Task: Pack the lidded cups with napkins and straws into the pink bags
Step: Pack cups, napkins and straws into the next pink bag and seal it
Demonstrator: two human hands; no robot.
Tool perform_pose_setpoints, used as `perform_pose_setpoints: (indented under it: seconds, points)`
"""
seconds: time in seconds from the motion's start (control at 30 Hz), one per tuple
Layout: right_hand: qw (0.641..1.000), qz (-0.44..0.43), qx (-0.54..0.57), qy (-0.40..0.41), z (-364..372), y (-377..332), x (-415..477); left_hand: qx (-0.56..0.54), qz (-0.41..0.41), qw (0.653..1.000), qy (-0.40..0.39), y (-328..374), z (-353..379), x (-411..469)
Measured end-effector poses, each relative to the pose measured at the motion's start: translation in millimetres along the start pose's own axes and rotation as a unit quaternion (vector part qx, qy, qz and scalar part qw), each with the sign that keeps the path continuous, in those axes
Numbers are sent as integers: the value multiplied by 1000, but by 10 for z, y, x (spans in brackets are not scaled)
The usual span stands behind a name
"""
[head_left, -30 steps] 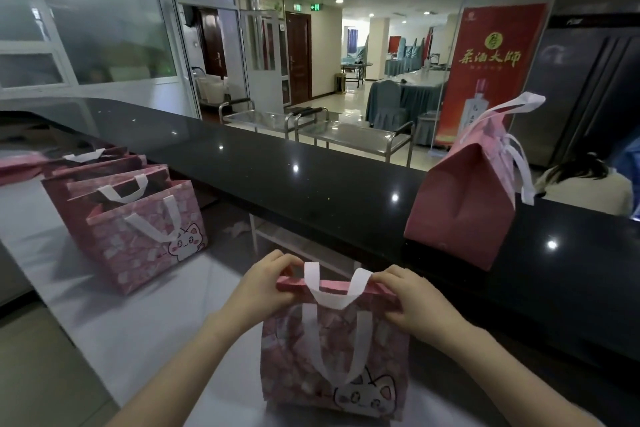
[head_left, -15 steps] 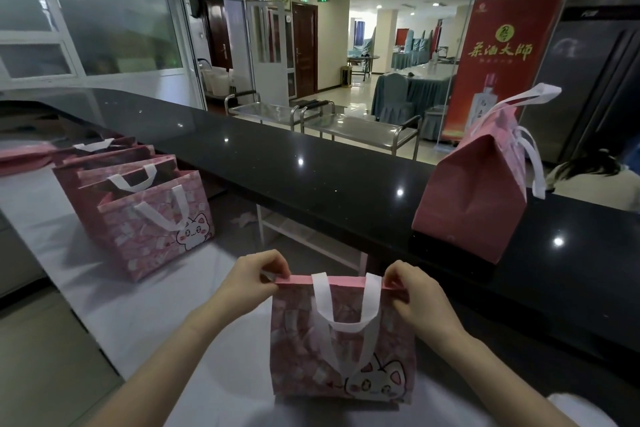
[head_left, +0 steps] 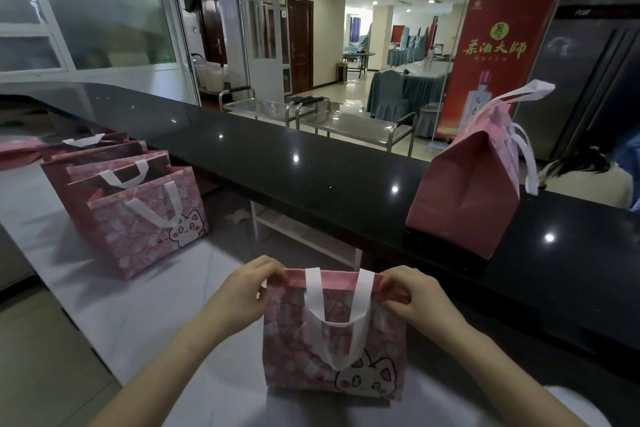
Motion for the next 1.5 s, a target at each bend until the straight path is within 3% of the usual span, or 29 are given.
perform_pose_setpoints:
  seconds: [0.17, 0.37, 0.53, 0.77, 0.87, 1.0, 1.17, 1.3, 1.5]
  points:
    - [999, 24, 35, -14, -5, 22, -29, 6, -26, 999, 39, 92, 5, 35]
    - [997, 60, 44, 25, -49, 27, -25, -27, -66, 995, 68, 130, 62, 79]
    - [999, 20, 16, 46, -39, -56, 16, -6, -50, 997, 59, 128, 60, 50]
    - [998, 62, 10, -3, -113, -113, 163, -62, -83, 995, -1, 161, 22, 131]
    - [999, 45, 16, -27, -66, -260, 244, -25, -59, 998, -17, 309, 90, 238]
    - [992, -1, -42, -116, 123, -371, 257, 59, 23, 995, -73, 485, 313, 244]
    - [987, -60, -128, -73, 219, -413, 237, 91, 70, 993, -23, 549, 444, 240]
    - [988, -67, -130, -46, 258, -422, 212, 111, 48, 993, -8, 565, 482, 253]
    - [982, -65, -161, -73, 301, -496, 227, 112, 59, 992, -9, 574, 480, 250]
Point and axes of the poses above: each hand's wrist, its own x-axis towards the middle knuckle, its own z-axis out of the palm, y = z × x, the point moved 5 cm from there along x, towards the middle knuckle, and after that the axes turned 5 degrees about y, right-handed, at the moved point
